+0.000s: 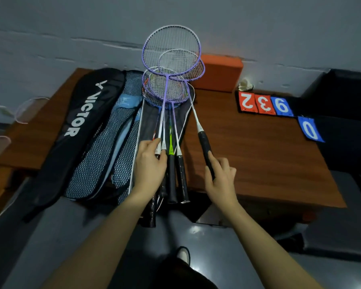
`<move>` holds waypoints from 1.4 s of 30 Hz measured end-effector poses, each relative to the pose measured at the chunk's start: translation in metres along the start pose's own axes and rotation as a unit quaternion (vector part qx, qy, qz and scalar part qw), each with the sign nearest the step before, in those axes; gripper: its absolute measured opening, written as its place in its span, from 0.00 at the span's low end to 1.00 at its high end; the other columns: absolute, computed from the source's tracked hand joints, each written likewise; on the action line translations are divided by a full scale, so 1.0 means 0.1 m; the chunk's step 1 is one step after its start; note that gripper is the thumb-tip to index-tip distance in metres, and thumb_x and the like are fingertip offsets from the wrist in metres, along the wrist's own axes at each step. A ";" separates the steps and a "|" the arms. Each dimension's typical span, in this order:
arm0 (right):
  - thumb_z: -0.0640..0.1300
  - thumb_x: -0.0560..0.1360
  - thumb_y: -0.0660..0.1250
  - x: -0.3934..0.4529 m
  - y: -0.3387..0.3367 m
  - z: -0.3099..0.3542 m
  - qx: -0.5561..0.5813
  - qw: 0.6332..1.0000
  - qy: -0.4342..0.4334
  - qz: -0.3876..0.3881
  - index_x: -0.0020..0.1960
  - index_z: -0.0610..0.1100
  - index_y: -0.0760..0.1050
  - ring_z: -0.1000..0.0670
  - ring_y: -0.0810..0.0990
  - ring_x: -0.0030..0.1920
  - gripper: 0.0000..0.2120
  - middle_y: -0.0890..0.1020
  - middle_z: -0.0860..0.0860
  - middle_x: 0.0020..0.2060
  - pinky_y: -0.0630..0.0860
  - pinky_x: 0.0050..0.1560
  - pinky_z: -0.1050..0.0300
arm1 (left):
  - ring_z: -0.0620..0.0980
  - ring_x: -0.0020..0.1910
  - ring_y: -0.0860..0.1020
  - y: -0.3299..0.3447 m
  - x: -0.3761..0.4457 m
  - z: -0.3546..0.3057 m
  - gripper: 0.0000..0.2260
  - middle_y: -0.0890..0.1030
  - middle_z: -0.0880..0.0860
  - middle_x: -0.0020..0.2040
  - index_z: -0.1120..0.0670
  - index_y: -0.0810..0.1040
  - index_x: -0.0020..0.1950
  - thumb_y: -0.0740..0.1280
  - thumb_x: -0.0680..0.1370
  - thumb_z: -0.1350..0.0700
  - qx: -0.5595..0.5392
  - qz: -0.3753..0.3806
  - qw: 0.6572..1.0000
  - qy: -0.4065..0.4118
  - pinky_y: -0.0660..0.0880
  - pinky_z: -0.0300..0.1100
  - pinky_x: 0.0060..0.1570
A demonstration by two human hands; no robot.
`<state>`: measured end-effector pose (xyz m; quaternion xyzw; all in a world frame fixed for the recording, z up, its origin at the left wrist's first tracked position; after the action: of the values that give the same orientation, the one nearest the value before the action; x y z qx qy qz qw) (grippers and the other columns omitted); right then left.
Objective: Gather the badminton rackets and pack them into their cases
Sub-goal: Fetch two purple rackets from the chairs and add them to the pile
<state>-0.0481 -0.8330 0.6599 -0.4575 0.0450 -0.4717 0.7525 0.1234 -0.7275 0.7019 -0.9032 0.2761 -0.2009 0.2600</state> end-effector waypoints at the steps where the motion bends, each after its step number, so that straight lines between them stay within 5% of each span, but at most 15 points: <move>1: 0.44 0.77 0.57 -0.02 0.06 -0.04 -0.001 1.000 -0.002 0.007 0.68 0.42 0.68 0.45 0.72 0.44 0.21 0.73 0.46 0.47 0.56 0.44 0.57 | 0.46 0.51 0.72 0.03 0.05 0.02 0.17 0.73 0.53 0.57 0.58 0.72 0.65 0.65 0.76 0.59 0.002 0.002 1.000 -0.008 0.63 0.29 0.50; 5: 0.47 0.78 0.53 -0.08 0.12 -0.21 0.003 1.000 -0.004 0.017 0.68 0.42 0.67 0.48 0.72 0.45 0.21 0.73 0.47 0.48 0.54 0.43 0.59 | 0.43 0.50 0.69 0.16 0.21 0.15 0.17 0.72 0.55 0.59 0.58 0.72 0.65 0.64 0.77 0.60 0.007 0.005 1.000 -0.030 0.59 0.25 0.49; 11: 0.46 0.78 0.54 -0.01 0.08 -0.20 0.022 0.999 -0.001 0.023 0.68 0.42 0.67 0.58 0.65 0.45 0.20 0.74 0.46 0.50 0.57 0.47 0.60 | 0.52 0.51 0.73 0.38 0.33 0.31 0.17 0.72 0.57 0.59 0.58 0.72 0.65 0.64 0.77 0.60 0.032 0.035 0.998 -0.050 0.67 0.41 0.56; 17: 0.48 0.78 0.54 -0.08 0.33 -0.03 0.008 0.999 0.013 0.048 0.69 0.45 0.66 0.51 0.65 0.44 0.20 0.75 0.48 0.51 0.57 0.48 0.59 | 0.47 0.50 0.72 0.33 0.51 0.45 0.16 0.72 0.56 0.57 0.59 0.73 0.64 0.63 0.77 0.61 0.003 0.063 0.998 -0.023 0.65 0.34 0.54; 21: 0.49 0.78 0.53 -0.01 0.51 0.17 -0.005 0.999 0.029 0.036 0.69 0.45 0.67 0.57 0.59 0.42 0.21 0.75 0.48 0.50 0.58 0.47 0.55 | 0.50 0.49 0.73 0.20 0.52 0.61 0.15 0.73 0.57 0.54 0.60 0.75 0.63 0.63 0.76 0.62 -0.009 0.076 0.997 -0.014 0.64 0.31 0.52; 29: 0.49 0.75 0.57 0.00 0.81 0.11 -0.026 0.990 0.104 0.089 0.71 0.50 0.64 0.49 0.71 0.51 0.24 0.75 0.52 0.50 0.53 0.48 0.57 | 0.40 0.39 0.68 0.32 0.71 0.76 0.20 0.67 0.57 0.59 0.60 0.68 0.68 0.63 0.76 0.64 -0.025 0.212 0.977 -0.013 0.58 0.15 0.43; 35: 0.50 0.74 0.63 0.04 0.92 0.11 -0.055 0.986 0.124 0.093 0.68 0.53 0.67 0.52 0.74 0.53 0.22 0.78 0.55 0.53 0.51 0.46 0.58 | 0.44 0.51 0.67 0.49 0.63 0.94 0.24 0.66 0.55 0.61 0.59 0.64 0.71 0.66 0.76 0.60 -0.004 0.301 0.954 -0.004 0.58 0.24 0.52; 38: 0.49 0.74 0.67 0.15 0.96 0.05 -0.038 0.984 0.148 0.091 0.66 0.51 0.70 0.52 0.75 0.48 0.21 0.79 0.54 0.51 0.53 0.45 0.57 | 0.48 0.51 0.71 0.54 0.59 0.98 0.23 0.67 0.52 0.55 0.60 0.68 0.69 0.67 0.74 0.62 -0.038 0.265 0.963 -0.014 0.64 0.30 0.55; 42: 0.44 0.72 0.69 0.24 0.88 -0.07 0.022 0.983 0.156 0.090 0.63 0.51 0.73 0.54 0.76 0.45 0.20 0.79 0.55 0.49 0.67 0.53 0.50 | 0.37 0.41 0.73 0.57 0.58 0.93 0.18 0.69 0.52 0.51 0.61 0.74 0.63 0.66 0.73 0.67 -0.149 0.113 0.979 -0.086 0.68 0.26 0.46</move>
<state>0.0202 -0.8438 0.6002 -0.3558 0.1926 -0.4684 0.7854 0.1930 -0.7700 0.6083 -0.9086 0.3800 -0.0487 0.1665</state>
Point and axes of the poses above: each hand's wrist, its own x-axis towards the middle knuckle, its own y-axis out of the palm, z = x × y, the point moved 6 cm from there along x, towards the middle knuckle
